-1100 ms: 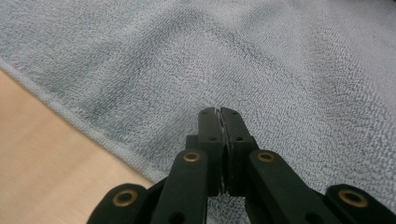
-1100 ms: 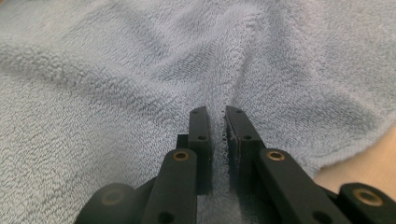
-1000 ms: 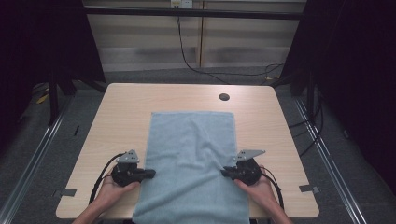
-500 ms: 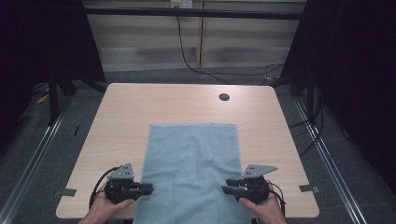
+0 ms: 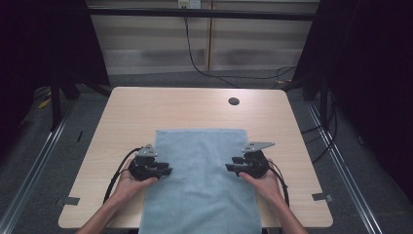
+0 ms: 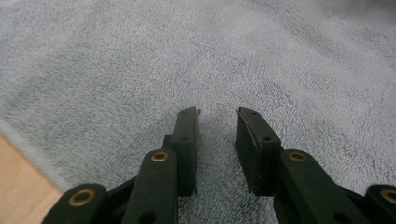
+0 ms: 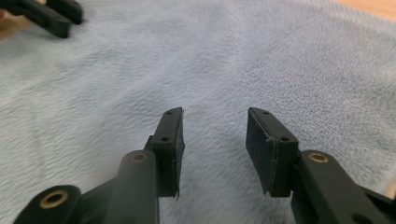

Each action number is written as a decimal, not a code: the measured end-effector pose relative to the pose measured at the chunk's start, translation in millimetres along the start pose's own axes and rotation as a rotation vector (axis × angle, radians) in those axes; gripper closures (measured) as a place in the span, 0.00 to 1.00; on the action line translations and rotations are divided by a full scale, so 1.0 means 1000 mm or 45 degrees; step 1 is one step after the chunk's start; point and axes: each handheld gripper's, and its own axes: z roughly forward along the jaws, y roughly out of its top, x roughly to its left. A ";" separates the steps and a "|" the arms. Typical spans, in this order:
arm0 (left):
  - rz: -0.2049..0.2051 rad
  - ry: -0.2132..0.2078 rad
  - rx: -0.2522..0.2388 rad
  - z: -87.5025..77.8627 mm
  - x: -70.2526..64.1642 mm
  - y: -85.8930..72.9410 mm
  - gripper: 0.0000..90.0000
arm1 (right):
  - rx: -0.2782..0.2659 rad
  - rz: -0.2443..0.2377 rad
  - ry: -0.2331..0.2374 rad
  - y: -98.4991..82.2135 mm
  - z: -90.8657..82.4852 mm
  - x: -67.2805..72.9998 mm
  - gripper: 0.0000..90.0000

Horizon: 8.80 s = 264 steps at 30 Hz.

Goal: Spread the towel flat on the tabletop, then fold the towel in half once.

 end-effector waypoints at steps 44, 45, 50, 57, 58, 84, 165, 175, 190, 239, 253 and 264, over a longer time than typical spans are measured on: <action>0.036 -0.176 0.048 -0.019 -0.028 -0.020 0.61 | -0.001 0.036 -0.293 0.011 0.017 -0.066 0.66; 0.041 -0.183 0.053 -0.019 -0.029 -0.020 0.61 | -0.004 0.026 -0.286 0.010 0.016 -0.064 0.75; 0.032 -0.185 0.019 -0.023 -0.029 -0.013 0.58 | -0.011 0.028 -0.213 0.005 0.014 -0.053 0.92; -0.057 -0.061 -0.075 -0.020 0.015 0.016 0.55 | 0.028 -0.022 -0.165 -0.001 0.008 -0.033 0.94; -0.082 -0.046 -0.105 -0.018 0.023 0.016 0.52 | 0.031 -0.017 -0.161 -0.001 0.008 -0.032 0.94; -0.070 0.173 -0.045 0.011 0.060 0.020 0.52 | -0.005 0.028 -0.111 -0.005 0.007 -0.035 0.93; -0.125 -0.084 -0.323 -0.106 -0.033 -0.013 0.94 | -0.301 -0.058 0.072 0.005 -0.111 0.028 0.96; -0.156 -0.127 -0.074 -0.078 -0.052 -0.058 0.94 | -0.025 0.026 0.104 -0.055 -0.076 0.045 0.96; -0.144 0.003 -0.039 -0.050 -0.016 -0.048 0.94 | 0.075 0.021 0.056 -0.046 -0.036 0.028 0.97; -0.199 0.173 -0.262 -0.044 0.092 0.060 0.94 | -0.264 0.166 -0.085 0.076 -0.003 -0.064 0.97; 0.022 0.093 -0.527 -0.152 0.009 0.073 0.94 | -0.505 -0.115 -0.019 0.105 -0.123 0.015 0.96; 0.019 0.015 -0.357 -0.123 -0.029 -0.010 0.94 | -0.326 -0.141 0.045 0.017 -0.117 0.056 0.96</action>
